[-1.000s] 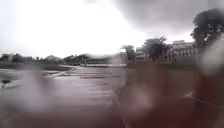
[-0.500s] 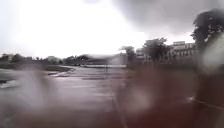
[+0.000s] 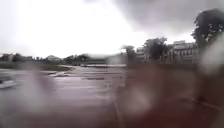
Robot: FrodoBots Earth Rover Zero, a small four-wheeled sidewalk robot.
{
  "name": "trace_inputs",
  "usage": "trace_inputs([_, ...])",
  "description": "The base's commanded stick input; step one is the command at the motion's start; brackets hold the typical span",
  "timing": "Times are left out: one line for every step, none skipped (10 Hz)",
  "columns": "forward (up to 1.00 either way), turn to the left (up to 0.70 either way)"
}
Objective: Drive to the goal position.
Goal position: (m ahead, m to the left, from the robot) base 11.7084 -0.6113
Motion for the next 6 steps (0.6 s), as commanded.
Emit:
trace_inputs([0.45, 0.0])
trace_inputs([0.45, 0.0])
trace_inputs([0.45, 0.0])
trace_inputs([0.45, 0.0])
trace_inputs([0.45, 0.0])
trace_inputs([0.45, 0.0])
